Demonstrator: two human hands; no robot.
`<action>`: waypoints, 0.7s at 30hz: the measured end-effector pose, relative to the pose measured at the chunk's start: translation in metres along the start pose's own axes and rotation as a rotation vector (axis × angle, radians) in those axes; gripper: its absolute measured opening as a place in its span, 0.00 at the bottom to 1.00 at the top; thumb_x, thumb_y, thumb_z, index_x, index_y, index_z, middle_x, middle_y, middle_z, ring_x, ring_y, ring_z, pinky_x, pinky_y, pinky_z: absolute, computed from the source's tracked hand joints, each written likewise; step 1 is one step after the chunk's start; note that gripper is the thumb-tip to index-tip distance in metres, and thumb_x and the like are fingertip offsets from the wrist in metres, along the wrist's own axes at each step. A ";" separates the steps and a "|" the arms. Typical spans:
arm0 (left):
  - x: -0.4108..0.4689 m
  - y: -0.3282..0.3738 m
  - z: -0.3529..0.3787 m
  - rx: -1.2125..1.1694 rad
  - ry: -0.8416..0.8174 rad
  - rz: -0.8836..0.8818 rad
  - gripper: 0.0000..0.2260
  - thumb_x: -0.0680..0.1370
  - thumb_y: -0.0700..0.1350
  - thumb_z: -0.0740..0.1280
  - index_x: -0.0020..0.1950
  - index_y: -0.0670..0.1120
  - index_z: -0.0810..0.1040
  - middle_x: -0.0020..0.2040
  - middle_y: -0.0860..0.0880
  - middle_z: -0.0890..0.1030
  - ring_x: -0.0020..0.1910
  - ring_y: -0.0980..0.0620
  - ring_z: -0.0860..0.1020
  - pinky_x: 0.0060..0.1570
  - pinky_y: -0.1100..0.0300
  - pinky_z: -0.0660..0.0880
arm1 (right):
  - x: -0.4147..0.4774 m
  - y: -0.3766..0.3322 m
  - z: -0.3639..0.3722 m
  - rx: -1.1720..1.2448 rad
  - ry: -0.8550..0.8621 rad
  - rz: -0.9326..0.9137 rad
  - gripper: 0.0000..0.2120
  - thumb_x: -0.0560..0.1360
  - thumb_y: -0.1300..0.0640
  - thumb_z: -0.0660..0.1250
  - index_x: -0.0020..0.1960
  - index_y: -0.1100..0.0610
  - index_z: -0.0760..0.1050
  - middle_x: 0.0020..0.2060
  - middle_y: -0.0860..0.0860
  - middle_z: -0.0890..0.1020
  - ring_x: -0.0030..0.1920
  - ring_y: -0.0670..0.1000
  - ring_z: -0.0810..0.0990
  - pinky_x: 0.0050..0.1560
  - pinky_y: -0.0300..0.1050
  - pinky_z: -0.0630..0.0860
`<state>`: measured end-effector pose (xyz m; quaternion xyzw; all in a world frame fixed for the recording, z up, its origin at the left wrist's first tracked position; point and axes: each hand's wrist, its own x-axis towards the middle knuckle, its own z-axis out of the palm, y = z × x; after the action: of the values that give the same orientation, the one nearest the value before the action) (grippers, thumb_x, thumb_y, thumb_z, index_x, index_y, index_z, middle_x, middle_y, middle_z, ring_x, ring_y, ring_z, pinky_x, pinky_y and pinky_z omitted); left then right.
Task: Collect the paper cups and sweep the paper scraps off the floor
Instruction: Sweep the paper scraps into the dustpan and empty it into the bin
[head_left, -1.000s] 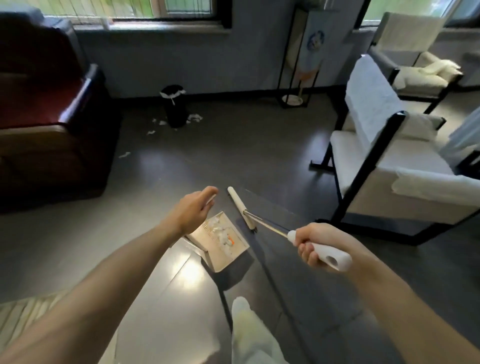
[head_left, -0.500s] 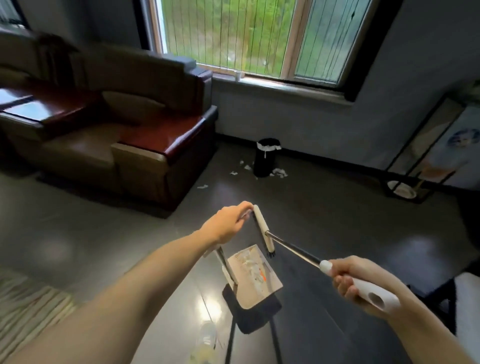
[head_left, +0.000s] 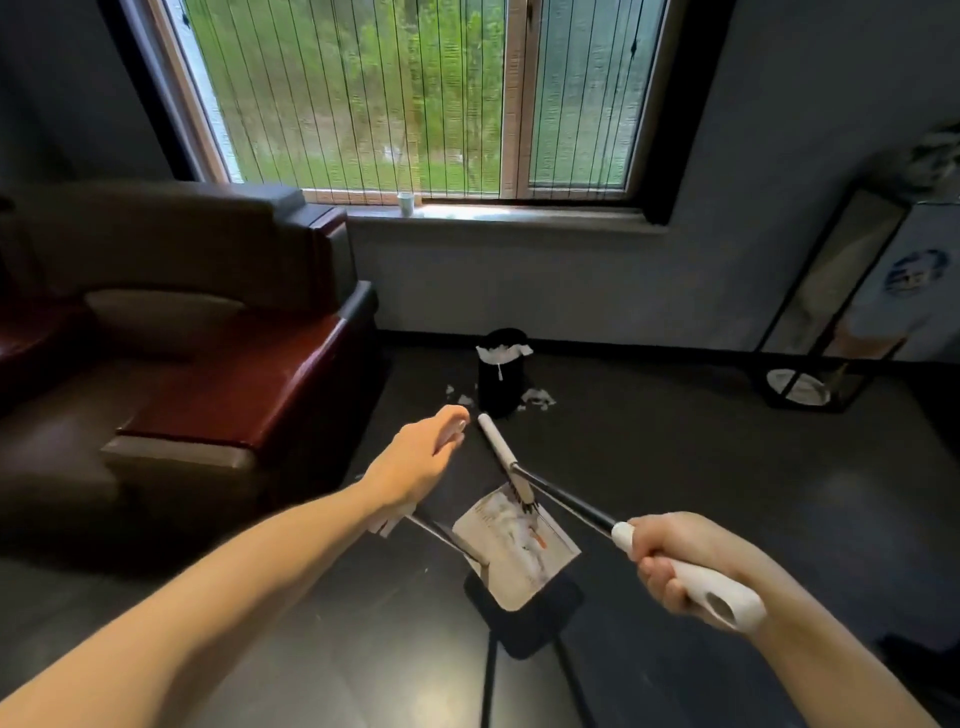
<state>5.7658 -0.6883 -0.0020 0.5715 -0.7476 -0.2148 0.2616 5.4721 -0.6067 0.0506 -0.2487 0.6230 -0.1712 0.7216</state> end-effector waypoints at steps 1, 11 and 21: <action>0.017 -0.006 -0.001 -0.008 0.004 0.003 0.11 0.80 0.45 0.59 0.61 0.58 0.66 0.55 0.51 0.80 0.50 0.54 0.79 0.50 0.55 0.76 | 0.012 -0.016 -0.002 -0.008 -0.001 -0.012 0.12 0.73 0.69 0.58 0.54 0.59 0.71 0.23 0.53 0.72 0.18 0.46 0.69 0.17 0.34 0.66; 0.182 -0.050 -0.014 -0.115 0.158 -0.040 0.13 0.80 0.42 0.61 0.61 0.57 0.69 0.62 0.49 0.78 0.62 0.58 0.74 0.60 0.59 0.73 | 0.111 -0.185 -0.036 -0.132 -0.008 -0.084 0.08 0.75 0.68 0.58 0.48 0.57 0.70 0.22 0.52 0.72 0.18 0.45 0.69 0.16 0.34 0.66; 0.288 -0.071 -0.032 -0.090 0.317 -0.038 0.09 0.80 0.44 0.62 0.58 0.56 0.71 0.56 0.50 0.80 0.58 0.59 0.76 0.50 0.71 0.68 | 0.162 -0.306 -0.045 -0.224 -0.062 -0.111 0.13 0.75 0.69 0.59 0.58 0.60 0.68 0.22 0.52 0.72 0.18 0.45 0.69 0.16 0.34 0.67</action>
<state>5.7787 -0.9851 0.0208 0.6000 -0.6755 -0.1604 0.3975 5.4735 -0.9540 0.0897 -0.3671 0.6010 -0.1324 0.6975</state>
